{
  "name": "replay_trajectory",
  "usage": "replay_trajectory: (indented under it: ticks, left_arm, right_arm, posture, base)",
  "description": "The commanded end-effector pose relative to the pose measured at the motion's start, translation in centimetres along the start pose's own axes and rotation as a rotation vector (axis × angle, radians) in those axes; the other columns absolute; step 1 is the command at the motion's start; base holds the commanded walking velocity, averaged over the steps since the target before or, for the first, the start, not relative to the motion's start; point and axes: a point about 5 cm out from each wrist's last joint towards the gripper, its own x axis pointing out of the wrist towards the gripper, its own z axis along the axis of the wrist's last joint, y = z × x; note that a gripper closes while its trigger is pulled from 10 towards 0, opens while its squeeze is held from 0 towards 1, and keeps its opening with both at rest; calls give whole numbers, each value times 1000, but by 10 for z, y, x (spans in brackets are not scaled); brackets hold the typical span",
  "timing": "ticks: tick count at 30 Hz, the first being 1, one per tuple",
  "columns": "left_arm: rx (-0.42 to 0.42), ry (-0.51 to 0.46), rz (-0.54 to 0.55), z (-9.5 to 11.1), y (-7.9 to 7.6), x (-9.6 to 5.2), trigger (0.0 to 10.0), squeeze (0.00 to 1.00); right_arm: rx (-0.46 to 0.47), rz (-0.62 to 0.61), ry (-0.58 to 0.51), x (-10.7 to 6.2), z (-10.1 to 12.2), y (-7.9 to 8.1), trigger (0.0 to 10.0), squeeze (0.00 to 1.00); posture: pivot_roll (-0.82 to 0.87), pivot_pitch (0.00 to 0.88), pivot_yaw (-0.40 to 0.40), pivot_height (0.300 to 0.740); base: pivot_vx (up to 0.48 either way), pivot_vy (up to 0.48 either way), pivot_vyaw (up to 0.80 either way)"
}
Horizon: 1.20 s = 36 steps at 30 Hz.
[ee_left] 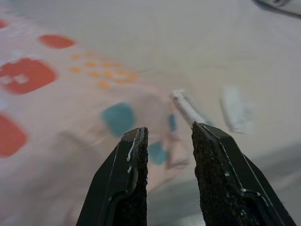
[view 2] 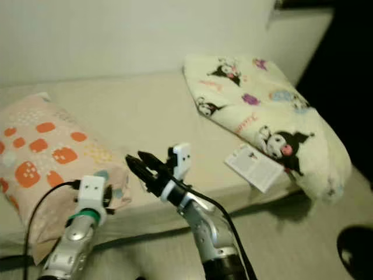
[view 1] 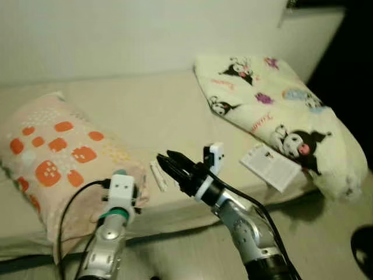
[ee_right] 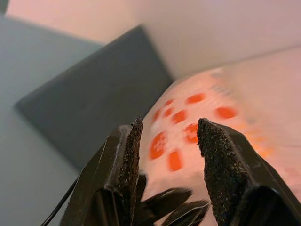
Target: Clean up the room
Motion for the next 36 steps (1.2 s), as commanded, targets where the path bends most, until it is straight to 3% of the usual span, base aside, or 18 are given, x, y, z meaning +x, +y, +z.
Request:
replay_trajectory:
  ticks: [1, 19, 21, 22, 24, 25, 26, 36]
  left_arm:
    - [3, 37, 16, -9, 3, -2, 10000, 0]
    - [14, 18, 39, -5, 9, 1, 10000, 0]
    - [13, 20, 38, -5, 9, 1, 10000, 0]
    - [13, 20, 38, -5, 9, 1, 10000, 0]
    - [7, 25, 46, -6, 10, 1, 10000, 0]
    - [7, 25, 46, -6, 10, 1, 10000, 0]
    - [-4, 28, 55, -6, 12, 1, 10000, 0]
    - [-9, 23, 68, -4, 18, 4, 10000, 0]
  right_arm:
    - [83, -12, -5, -2, -16, 8, 10000, 0]
    - [83, -55, -17, -5, -11, 1, 10000, 0]
    - [39, -166, -33, -6, -9, -10, 10000, 0]
    - [39, -166, -33, -6, -9, -10, 10000, 0]
    - [28, -431, -84, -15, -3, -40, 10000, 0]
    - [28, -431, -84, -15, -3, -40, 10000, 0]
    - [13, -515, -95, -21, 0, -52, 10000, 0]
    - [-34, -641, -100, -37, 5, -71, 10000, 0]
  posture:
    - [56, 0, 12, 740]
    - [55, 0, 11, 740]
    - [55, 0, 11, 740]
    - [55, 0, 11, 740]
    - [52, 0, 14, 740]
    - [52, 0, 14, 740]
    - [52, 0, 14, 740]
    - [52, 0, 14, 740]
  base:
    - [0, 0, 769]
    - [0, 0, 769]
    - [0, 0, 747]
    - [0, 0, 731]
    - [0, 178, 0]
    - [0, 356, 0]
    - [0, 480, 0]
    - [0, 480, 0]
